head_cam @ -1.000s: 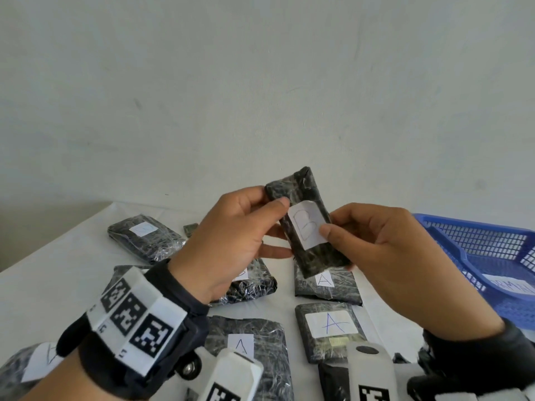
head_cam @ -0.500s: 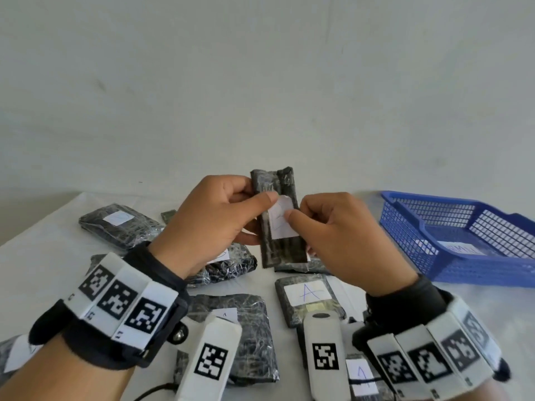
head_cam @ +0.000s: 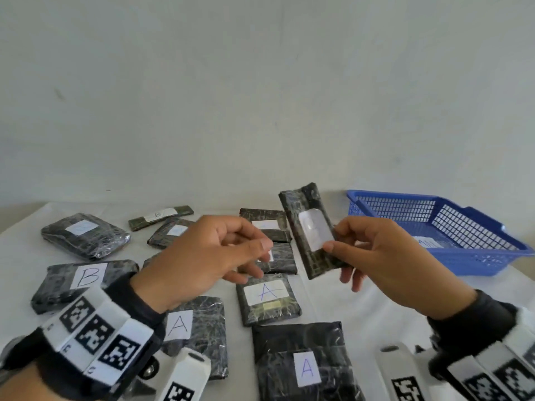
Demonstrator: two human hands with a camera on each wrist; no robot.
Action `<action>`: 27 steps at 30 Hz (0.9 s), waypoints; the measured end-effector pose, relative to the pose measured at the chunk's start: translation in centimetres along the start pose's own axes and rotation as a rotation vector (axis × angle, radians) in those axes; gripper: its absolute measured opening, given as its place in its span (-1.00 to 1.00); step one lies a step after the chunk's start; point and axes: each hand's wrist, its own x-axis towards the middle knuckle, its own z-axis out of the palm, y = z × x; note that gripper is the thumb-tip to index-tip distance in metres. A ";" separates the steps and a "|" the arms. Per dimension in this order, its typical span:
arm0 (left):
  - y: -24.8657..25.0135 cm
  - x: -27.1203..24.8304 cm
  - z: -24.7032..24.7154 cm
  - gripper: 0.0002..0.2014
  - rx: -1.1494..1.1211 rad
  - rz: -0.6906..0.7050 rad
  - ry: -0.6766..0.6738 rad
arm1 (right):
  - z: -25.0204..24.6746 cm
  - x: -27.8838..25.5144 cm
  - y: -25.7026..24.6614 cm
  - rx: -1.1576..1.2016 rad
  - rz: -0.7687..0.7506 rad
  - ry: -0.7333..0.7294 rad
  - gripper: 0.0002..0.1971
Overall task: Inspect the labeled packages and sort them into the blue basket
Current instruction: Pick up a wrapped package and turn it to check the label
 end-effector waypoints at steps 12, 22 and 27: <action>2.4 12.0 9.0 -0.71 0.180 -0.114 -0.246 | -13.6 6.0 7.7 0.384 0.401 0.084 -0.91; 1.2 24.0 14.5 -0.78 0.497 0.048 -0.142 | -17.5 14.9 12.8 -0.020 0.626 0.117 -0.83; 1.3 26.6 16.6 -0.53 0.797 0.152 -0.281 | -17.6 18.4 15.2 -0.227 0.637 0.073 -0.77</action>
